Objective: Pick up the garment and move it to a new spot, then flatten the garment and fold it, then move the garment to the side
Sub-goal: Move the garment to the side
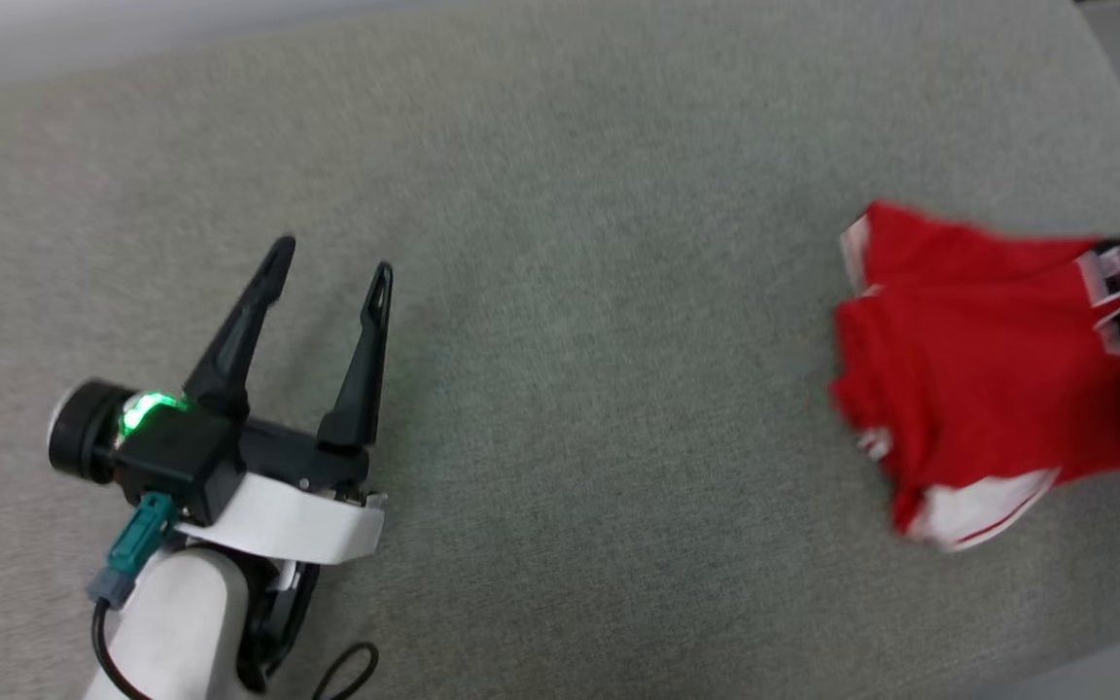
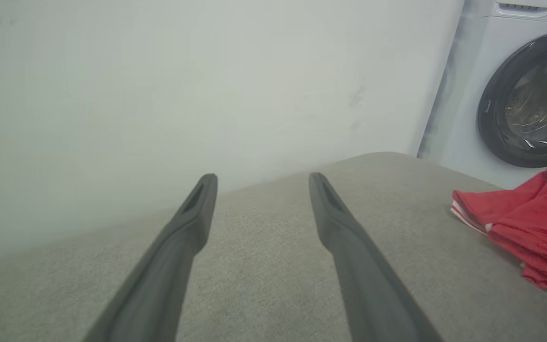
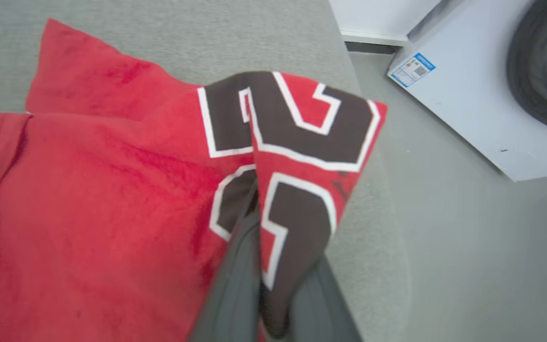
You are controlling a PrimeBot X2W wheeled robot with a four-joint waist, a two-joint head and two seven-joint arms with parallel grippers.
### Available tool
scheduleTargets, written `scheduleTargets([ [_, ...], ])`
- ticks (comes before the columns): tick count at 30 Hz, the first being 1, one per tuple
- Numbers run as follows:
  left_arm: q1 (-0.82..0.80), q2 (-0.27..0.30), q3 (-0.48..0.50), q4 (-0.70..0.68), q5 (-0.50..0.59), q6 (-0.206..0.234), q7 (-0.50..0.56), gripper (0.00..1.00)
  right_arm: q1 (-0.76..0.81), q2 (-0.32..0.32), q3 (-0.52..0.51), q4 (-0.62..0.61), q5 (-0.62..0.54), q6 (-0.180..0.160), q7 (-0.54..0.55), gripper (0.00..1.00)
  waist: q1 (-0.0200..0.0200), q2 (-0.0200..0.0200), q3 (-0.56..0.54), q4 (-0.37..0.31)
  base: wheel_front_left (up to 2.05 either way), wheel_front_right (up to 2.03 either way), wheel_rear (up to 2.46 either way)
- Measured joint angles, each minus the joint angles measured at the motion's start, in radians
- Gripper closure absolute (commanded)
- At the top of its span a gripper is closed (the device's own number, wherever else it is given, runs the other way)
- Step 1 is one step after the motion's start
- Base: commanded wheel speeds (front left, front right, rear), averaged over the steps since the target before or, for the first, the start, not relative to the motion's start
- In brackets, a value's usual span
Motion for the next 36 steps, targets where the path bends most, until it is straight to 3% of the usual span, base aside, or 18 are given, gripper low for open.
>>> scheduleTargets([
  [7, -0.093, 0.019, -0.02, -0.056, 0.013, -0.013, 0.009, 0.0, -0.139, -0.074, -0.142, 0.093, -0.047, 0.0, -0.043, 1.0, 0.0001, 0.0, 0.154, -0.012, 0.0, 0.0, 0.0],
  [15, -0.168, 0.028, -0.043, -0.076, 0.014, -0.029, 0.005, 0.0, -0.217, -0.107, -0.21, 0.146, -0.105, 0.0, -0.185, 1.0, 0.0002, 0.0, 0.277, 0.024, 0.0, 0.0, 0.0],
  [16, -0.172, 0.028, -0.046, -0.076, 0.014, -0.03, 0.003, 0.0, -0.219, -0.105, -0.225, 0.158, -0.118, 0.0, -0.205, 0.93, 0.0001, 0.0, 0.286, 0.031, 0.0, 0.0, 0.0],
  [17, -0.176, 0.028, -0.049, -0.075, 0.014, -0.03, 0.001, 0.0, -0.223, -0.102, -0.24, 0.177, -0.14, 0.0, -0.212, 0.64, 0.0001, -0.0001, 0.293, 0.038, 0.0, 0.0, 0.0],
  [18, -0.178, 0.028, -0.05, -0.073, 0.014, -0.03, 0.0, 0.0, -0.227, -0.095, -0.259, 0.196, -0.159, 0.0, -0.213, 0.03, 0.0001, -0.0001, 0.298, 0.045, 0.0, 0.0, 0.0],
  [19, -0.178, 0.028, -0.052, -0.07, 0.013, -0.03, -0.001, 0.0, -0.228, -0.081, -0.279, 0.21, -0.174, 0.0, -0.227, 0.0, 0.0001, -0.0001, 0.302, 0.051, 0.0, 0.0, 0.0],
  [20, -0.179, 0.027, -0.057, -0.058, 0.011, -0.03, -0.004, 0.0, -0.232, -0.05, -0.344, 0.244, -0.247, 0.0, -0.257, 0.0, 0.0001, 0.0, 0.303, 0.061, 0.0, 0.0, 0.0],
  [27, -0.157, 0.009, -0.061, -0.013, -0.006, -0.023, -0.017, 0.0, -0.234, 0.03, -0.499, 0.215, -0.399, 0.0, -0.398, 0.0, 0.0, 0.0, 0.249, 0.07, 0.0, 0.0, 0.0],
  [36, -0.067, -0.031, -0.048, 0.058, -0.029, 0.007, -0.027, 0.0, -0.103, 0.127, -0.486, 0.137, -0.369, 0.0, -0.545, 0.0, -0.0002, 0.0, 0.109, 0.097, 0.0, 0.0, 0.0],
])
